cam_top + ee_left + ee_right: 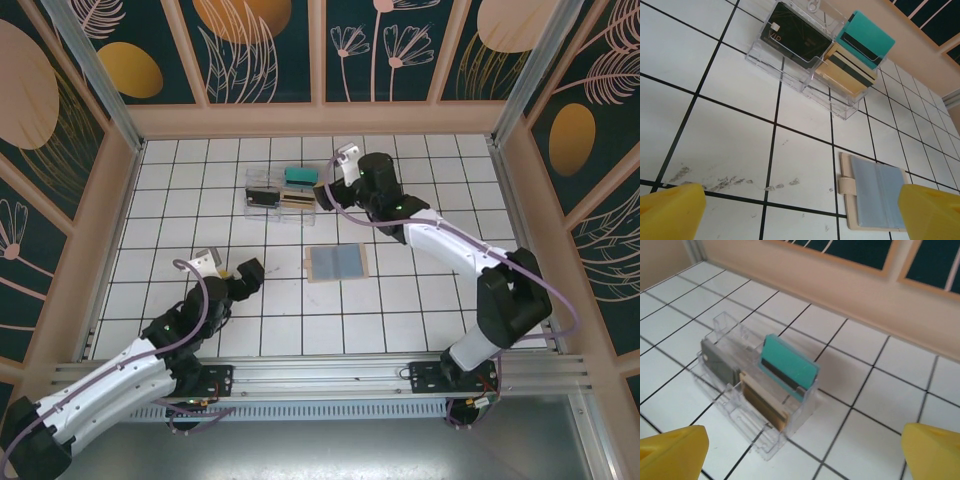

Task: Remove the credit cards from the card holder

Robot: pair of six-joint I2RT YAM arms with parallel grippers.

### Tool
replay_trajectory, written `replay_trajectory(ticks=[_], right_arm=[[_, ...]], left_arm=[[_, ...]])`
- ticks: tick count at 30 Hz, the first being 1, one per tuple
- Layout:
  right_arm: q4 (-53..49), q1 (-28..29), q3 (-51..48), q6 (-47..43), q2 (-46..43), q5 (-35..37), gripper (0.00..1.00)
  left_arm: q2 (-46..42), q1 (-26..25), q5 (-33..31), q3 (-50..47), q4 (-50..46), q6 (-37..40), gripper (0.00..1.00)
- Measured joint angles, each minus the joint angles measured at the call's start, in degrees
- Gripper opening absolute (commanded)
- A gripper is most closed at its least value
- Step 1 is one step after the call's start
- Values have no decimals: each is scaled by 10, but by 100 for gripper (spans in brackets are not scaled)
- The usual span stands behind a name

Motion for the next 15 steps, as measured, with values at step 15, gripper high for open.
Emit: replay_trajectory(ticks=[15], right_arm=[[-72,73,160,-74,241,171,99]], left_arm=[[-23,0,-6,7,1,4,99]])
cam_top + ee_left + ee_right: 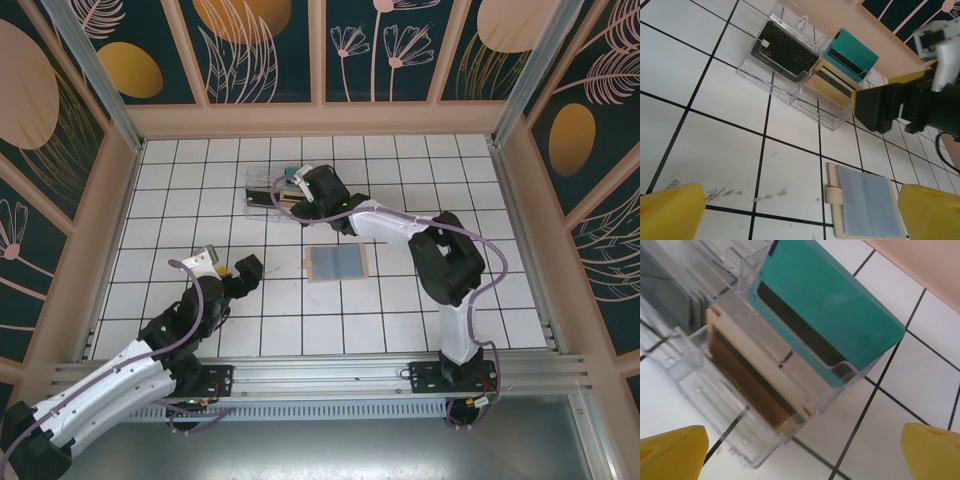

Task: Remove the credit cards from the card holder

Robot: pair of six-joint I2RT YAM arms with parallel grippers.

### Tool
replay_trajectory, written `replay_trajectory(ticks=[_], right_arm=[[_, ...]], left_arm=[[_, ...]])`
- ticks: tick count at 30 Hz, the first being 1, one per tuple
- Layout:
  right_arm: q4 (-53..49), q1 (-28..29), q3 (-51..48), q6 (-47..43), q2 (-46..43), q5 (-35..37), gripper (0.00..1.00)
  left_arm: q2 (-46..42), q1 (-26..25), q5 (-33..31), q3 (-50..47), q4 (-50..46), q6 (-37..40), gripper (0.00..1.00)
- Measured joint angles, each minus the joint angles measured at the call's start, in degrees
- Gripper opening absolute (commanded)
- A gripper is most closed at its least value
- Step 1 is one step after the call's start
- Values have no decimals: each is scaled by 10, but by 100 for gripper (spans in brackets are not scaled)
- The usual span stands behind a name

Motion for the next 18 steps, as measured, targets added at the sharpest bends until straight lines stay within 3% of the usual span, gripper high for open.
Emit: replay_trajectory(ticks=[10,18], right_arm=[[-21,1,76,-12,61,100,99],[-29,1,82,-2,67,113,99]], left_arm=[[0,0,0,0,0,0,99],[0,0,0,0,0,0,99]])
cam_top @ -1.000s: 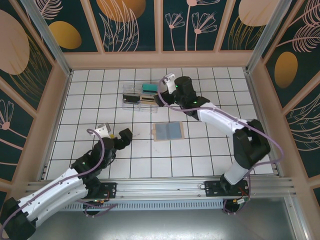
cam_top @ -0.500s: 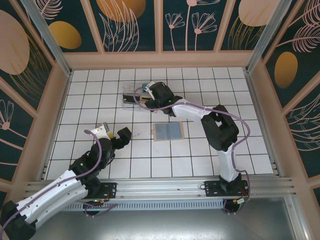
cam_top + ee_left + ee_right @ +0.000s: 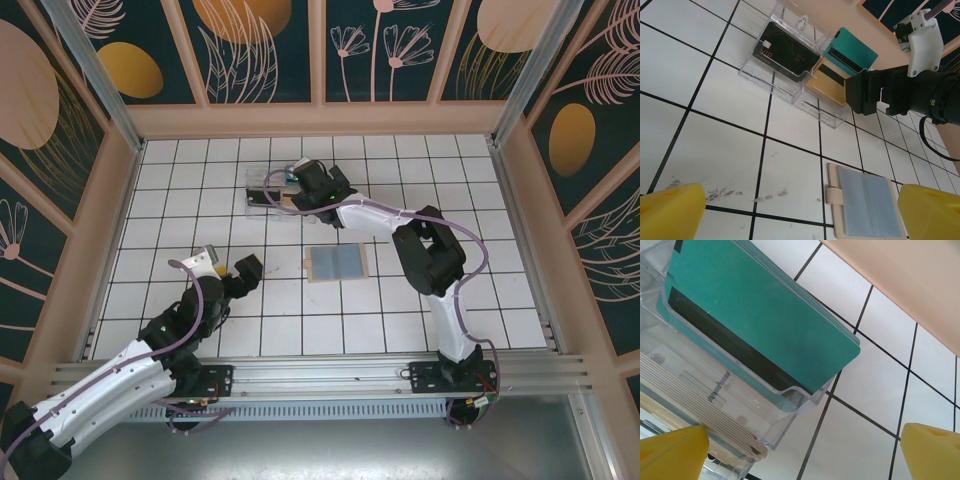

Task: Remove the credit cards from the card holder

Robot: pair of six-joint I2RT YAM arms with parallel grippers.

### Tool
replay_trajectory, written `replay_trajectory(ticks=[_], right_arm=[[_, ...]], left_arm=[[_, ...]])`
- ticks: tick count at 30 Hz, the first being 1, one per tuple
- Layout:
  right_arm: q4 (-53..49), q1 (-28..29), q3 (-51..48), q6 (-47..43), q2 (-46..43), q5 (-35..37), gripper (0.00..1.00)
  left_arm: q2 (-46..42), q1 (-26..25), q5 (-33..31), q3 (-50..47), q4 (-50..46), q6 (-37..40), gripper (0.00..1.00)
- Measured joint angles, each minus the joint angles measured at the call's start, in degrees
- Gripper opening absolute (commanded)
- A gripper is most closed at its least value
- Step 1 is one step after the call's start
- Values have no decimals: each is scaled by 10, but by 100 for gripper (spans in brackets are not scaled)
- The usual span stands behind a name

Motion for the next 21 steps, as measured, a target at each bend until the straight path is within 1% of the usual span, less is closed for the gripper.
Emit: replay_trajectory(ticks=[3,6,9,13,16,21], right_arm=[[0,0,-24,13,-19,-10,99],[2,0,-64,35,-61,-24,99],[15,-1,-117,64,-125,-40,99],[53,-10,-202,131,-233,-66,99],[71,-40,-252,190,-297,-127,99],[105,-119,-352,290,-369,-242,99]], left_arm=[[0,0,0,0,0,0,99],[0,0,0,0,0,0,99],[3,0,1,0,1,0,99],[17,0,7,0,3,0,99],[37,0,14,1,11,-1,99],[101,0,45,12,35,-1,99]])
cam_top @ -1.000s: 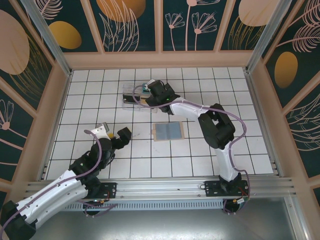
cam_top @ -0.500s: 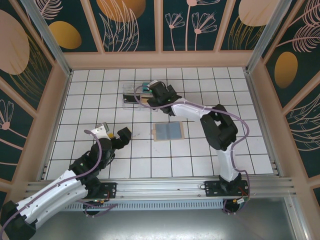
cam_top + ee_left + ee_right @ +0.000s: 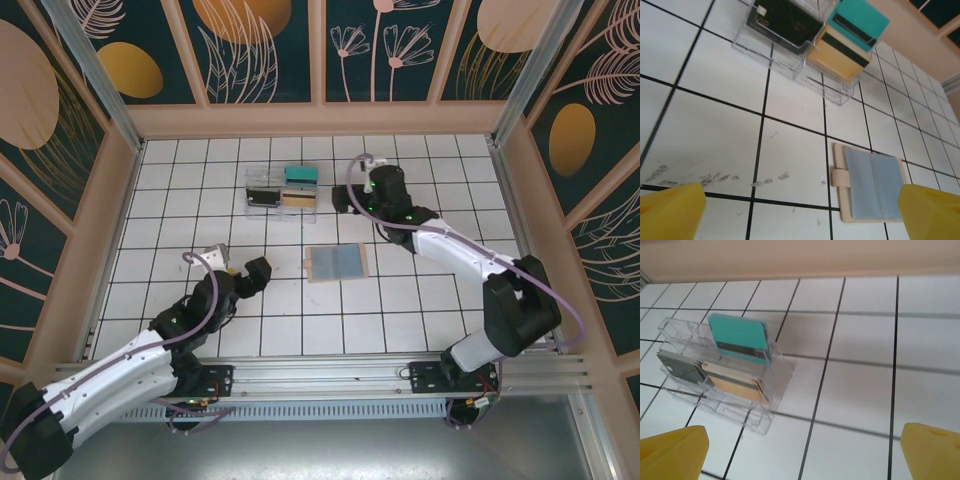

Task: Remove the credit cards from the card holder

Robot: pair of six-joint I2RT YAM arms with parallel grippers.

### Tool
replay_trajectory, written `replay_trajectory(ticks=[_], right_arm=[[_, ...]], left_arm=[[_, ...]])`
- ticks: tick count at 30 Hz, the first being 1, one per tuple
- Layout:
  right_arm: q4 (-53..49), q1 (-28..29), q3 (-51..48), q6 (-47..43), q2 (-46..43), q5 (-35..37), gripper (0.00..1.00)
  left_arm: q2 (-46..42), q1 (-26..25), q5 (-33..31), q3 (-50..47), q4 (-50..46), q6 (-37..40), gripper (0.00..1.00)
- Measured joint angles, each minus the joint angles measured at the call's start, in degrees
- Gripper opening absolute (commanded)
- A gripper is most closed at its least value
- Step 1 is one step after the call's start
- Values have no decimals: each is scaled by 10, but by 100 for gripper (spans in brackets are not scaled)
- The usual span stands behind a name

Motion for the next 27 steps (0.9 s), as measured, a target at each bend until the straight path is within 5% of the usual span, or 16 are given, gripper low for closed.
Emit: replay_trajectory(ticks=[5,12,15,27], right_arm=[[5,-26,-109,58,-53,-57,77],[6,-25,-203,106,-102,-91,34],[9,-24,-234,118,-102,-104,30],[40,-10,-267,141,-70,-113,26]], left_arm=[[102,0,51,25,41,-1,91],[267,0,136,78,116,-7,55],[327,0,172,101,148,-12,40],[465,-9,245,156,206,-21,27]])
